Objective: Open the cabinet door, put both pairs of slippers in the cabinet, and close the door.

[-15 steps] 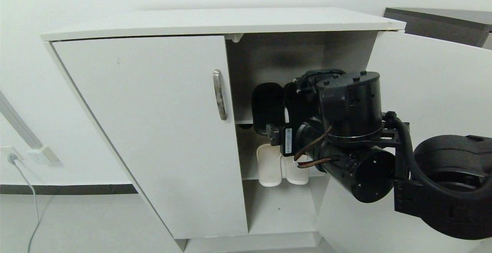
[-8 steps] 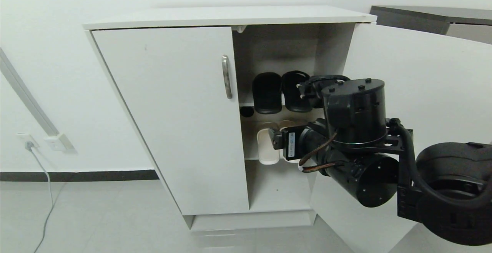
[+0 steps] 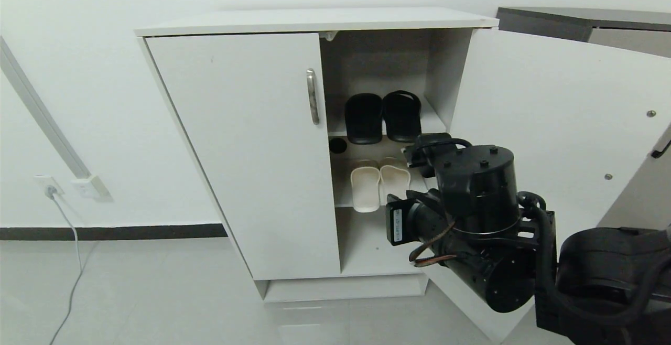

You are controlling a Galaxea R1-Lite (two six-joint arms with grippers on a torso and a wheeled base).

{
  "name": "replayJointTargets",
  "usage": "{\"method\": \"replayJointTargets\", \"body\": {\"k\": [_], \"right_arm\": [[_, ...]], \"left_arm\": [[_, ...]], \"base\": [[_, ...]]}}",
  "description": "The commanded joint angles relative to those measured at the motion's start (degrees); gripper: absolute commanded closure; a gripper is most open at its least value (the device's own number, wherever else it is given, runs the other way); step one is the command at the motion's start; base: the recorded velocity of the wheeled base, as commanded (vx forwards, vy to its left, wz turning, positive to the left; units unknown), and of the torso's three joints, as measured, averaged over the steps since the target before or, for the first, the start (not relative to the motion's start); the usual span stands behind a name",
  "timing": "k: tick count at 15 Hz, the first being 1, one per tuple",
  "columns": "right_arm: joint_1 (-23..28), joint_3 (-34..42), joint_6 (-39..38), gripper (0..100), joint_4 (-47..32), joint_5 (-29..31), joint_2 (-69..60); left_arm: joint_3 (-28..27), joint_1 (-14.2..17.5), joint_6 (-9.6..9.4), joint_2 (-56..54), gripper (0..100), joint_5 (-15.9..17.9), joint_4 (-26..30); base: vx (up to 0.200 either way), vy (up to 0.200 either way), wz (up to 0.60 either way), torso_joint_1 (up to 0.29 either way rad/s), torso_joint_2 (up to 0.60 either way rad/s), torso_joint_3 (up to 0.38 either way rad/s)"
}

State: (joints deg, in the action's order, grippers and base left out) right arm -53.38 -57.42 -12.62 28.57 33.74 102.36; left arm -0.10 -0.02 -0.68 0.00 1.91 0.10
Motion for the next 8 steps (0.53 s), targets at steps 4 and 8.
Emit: {"method": "replayJointTargets", "body": {"k": [4, 8], "right_arm": [[1.97, 4.95, -0.04, 100, 0.17, -3.68, 0.47], [2.14, 6.09, 0.14, 100, 0.17, -3.86, 0.47]], "left_arm": [[0.01, -0.06, -0.02, 0.00, 100, 0.02, -0.01], [0.01, -0.06, -0.02, 0.00, 100, 0.02, -0.01]], "base": [[0.000, 0.000, 0.00, 0.000, 0.00, 0.000], [0.000, 0.000, 0.00, 0.000, 0.00, 0.000]]}}
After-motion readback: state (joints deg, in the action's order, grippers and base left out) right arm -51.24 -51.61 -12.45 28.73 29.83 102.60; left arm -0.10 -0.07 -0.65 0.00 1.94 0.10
